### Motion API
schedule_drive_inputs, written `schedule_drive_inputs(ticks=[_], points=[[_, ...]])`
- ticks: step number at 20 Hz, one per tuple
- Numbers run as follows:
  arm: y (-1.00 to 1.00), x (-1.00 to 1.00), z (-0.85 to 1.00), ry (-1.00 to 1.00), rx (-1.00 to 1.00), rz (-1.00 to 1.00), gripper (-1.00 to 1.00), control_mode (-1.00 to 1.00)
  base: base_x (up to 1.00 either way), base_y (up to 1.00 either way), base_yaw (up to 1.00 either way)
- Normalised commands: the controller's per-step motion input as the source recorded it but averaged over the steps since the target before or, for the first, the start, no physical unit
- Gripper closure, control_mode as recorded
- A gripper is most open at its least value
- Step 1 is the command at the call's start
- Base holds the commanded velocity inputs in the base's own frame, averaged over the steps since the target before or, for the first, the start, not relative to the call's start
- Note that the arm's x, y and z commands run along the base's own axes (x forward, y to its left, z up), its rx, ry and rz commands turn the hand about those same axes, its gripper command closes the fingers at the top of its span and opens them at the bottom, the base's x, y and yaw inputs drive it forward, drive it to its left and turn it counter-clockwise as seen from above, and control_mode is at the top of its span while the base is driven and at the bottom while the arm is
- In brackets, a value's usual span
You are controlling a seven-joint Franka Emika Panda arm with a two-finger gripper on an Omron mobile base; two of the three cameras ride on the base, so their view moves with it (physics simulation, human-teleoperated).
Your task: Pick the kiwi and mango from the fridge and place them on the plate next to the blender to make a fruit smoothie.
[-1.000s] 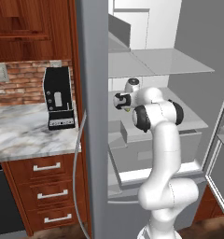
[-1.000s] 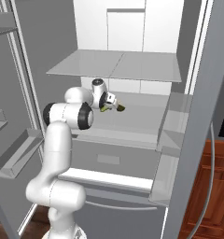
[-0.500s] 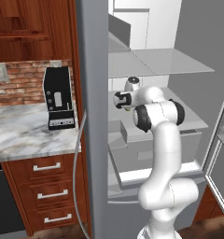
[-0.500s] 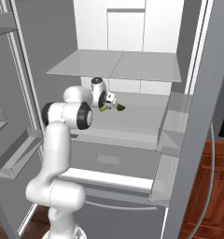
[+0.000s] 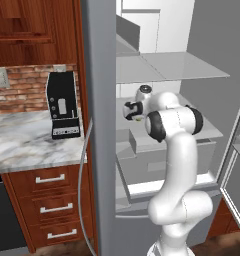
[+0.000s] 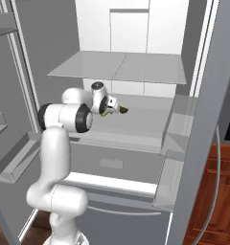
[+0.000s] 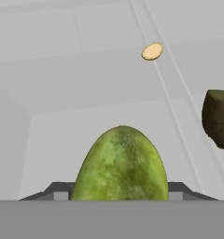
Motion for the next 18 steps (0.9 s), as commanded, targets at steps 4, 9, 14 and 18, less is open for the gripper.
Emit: schedule_drive_inputs(ticks=[4, 9, 14, 18], points=[[0.0, -0.42, -0.21, -0.18, 0.0, 0.0, 1.0, -1.0, 0.0, 0.0, 0.0], [0.0, -0.65, 0.1, -0.21, -0.01, -0.03, 1.0, -1.0, 0.0, 0.0, 0.0], [0.09, -0.83, 0.69, -0.16, -0.09, -0.04, 1.0, -1.0, 0.0, 0.0, 0.0], [0.23, -0.94, 0.93, -0.02, -0.06, -0.04, 1.0, -1.0, 0.0, 0.0, 0.0]])
